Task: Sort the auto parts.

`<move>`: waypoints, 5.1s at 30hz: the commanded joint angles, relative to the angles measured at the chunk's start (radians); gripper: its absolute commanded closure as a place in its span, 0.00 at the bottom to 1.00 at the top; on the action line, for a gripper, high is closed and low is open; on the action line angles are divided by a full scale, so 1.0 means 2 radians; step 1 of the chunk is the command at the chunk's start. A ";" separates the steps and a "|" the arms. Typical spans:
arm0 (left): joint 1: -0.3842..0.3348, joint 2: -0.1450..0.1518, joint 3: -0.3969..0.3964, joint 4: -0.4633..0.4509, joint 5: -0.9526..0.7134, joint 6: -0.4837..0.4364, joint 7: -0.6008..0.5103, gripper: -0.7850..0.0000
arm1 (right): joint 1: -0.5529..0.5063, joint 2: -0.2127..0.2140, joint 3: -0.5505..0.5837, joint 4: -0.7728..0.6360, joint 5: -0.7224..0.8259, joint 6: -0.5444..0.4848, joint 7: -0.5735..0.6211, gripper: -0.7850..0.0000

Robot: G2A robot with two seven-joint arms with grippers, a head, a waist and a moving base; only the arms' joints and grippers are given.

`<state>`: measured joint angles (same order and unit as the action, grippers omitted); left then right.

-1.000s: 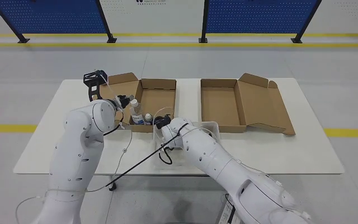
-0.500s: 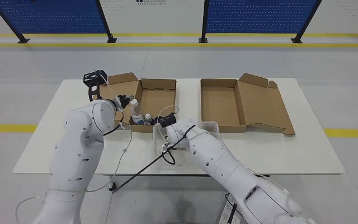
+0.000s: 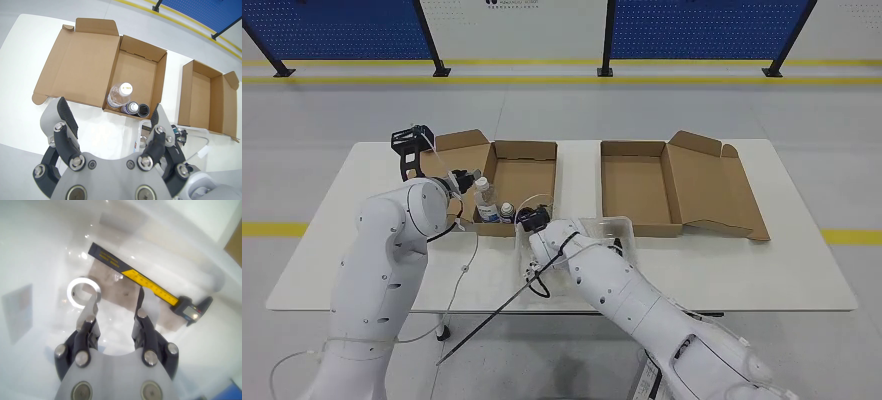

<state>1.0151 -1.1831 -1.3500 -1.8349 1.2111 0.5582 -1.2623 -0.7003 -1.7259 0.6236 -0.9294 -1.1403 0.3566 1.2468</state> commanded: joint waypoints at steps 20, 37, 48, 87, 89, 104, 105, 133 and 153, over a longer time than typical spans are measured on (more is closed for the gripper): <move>0.000 0.000 0.000 0.000 0.000 0.000 0.000 0.00 | 0.015 -0.031 -0.006 0.066 0.022 -0.022 -0.022 0.67; 0.000 0.000 0.000 0.000 0.000 0.000 0.000 0.00 | 0.010 -0.029 0.026 0.066 0.026 -0.024 -0.031 1.00; 0.000 0.000 0.000 0.000 0.000 0.000 0.000 0.00 | -0.052 0.007 0.103 -0.082 0.006 -0.018 -0.001 1.00; 0.000 0.000 0.000 0.000 0.000 0.000 0.000 0.00 | -0.256 0.087 0.388 -0.260 0.575 -0.282 0.032 1.00; 0.000 0.000 0.000 0.000 0.000 0.000 0.000 0.00 | -0.254 0.090 0.387 -0.263 0.563 -0.285 0.023 1.00; 0.000 0.000 0.000 0.000 0.000 0.000 0.000 0.00 | -0.251 0.117 0.399 -0.361 0.377 -0.224 -0.058 1.00; 0.000 0.000 0.000 0.000 0.000 0.000 0.000 0.00 | -0.252 0.120 0.403 -0.378 0.337 -0.206 -0.066 1.00; 0.000 0.000 0.000 0.000 0.000 0.000 0.000 0.00 | -0.171 0.159 0.421 -0.375 -0.132 -0.054 0.025 1.00; 0.000 0.000 0.000 0.000 0.000 0.000 0.000 0.00 | -0.016 0.131 0.305 -0.060 -0.113 -0.047 -0.009 1.00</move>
<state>1.0151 -1.1831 -1.3500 -1.8349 1.2111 0.5582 -1.2623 -0.7452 -1.4599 1.2427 -1.0828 -1.3789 0.2677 1.2381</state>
